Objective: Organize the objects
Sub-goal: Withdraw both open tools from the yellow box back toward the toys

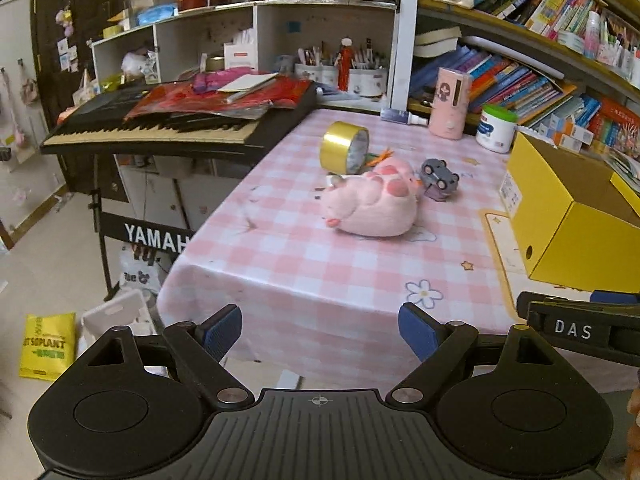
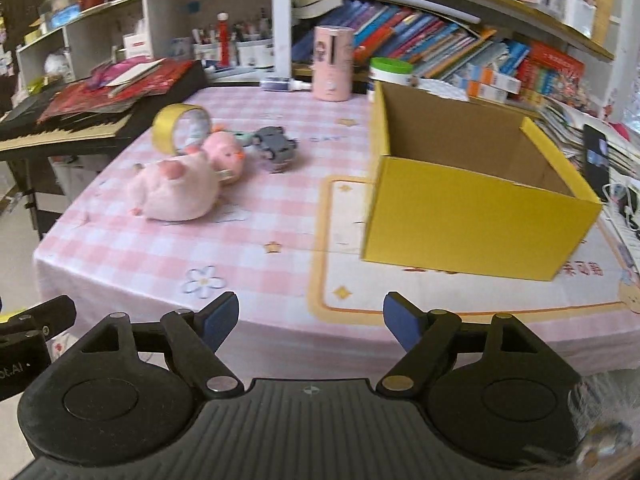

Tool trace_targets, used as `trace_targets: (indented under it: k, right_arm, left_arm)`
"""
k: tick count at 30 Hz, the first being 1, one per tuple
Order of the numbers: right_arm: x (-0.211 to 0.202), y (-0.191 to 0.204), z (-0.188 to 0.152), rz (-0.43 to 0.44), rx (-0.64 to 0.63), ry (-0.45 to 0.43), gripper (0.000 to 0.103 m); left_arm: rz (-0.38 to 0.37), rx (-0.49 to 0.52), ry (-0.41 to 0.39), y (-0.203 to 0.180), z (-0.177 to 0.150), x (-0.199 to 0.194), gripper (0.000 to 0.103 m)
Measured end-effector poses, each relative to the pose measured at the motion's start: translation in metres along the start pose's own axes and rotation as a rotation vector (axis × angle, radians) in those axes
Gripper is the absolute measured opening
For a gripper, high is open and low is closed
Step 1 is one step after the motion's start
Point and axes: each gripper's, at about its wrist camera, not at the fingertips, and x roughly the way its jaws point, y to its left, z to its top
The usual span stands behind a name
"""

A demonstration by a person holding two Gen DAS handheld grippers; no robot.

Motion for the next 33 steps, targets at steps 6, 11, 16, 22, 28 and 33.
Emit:
trace_targets:
  k: [6, 11, 16, 22, 28, 33]
  right_arm:
    - [-0.002, 0.017, -0.001, 0.024, -0.012, -0.003, 0.080]
    - [-0.005, 0.027, -0.003, 0.027, -0.004, -0.008, 0.080]
    - [-0.009, 0.038, -0.007, 0.031, -0.009, -0.013, 0.080]
    - [-0.016, 0.048, -0.011, 0.024, -0.013, -0.028, 0.080]
    - [-0.020, 0.051, -0.012, 0.017, -0.021, -0.032, 0.080]
    - [-0.021, 0.051, -0.011, 0.009, -0.034, -0.039, 0.079]
  left_arm:
    - [0.003, 0.012, -0.012, 0.010, 0.000, -0.004, 0.088]
    - [0.002, 0.014, -0.020, 0.022, -0.001, -0.007, 0.088]
    - [-0.009, 0.019, -0.029, 0.032, -0.001, -0.009, 0.088]
    - [-0.039, 0.030, -0.041, 0.038, 0.000, -0.010, 0.088]
    - [-0.072, 0.029, -0.047, 0.035, 0.002, -0.008, 0.088]
    - [-0.086, 0.005, -0.036, 0.036, 0.005, -0.001, 0.088]
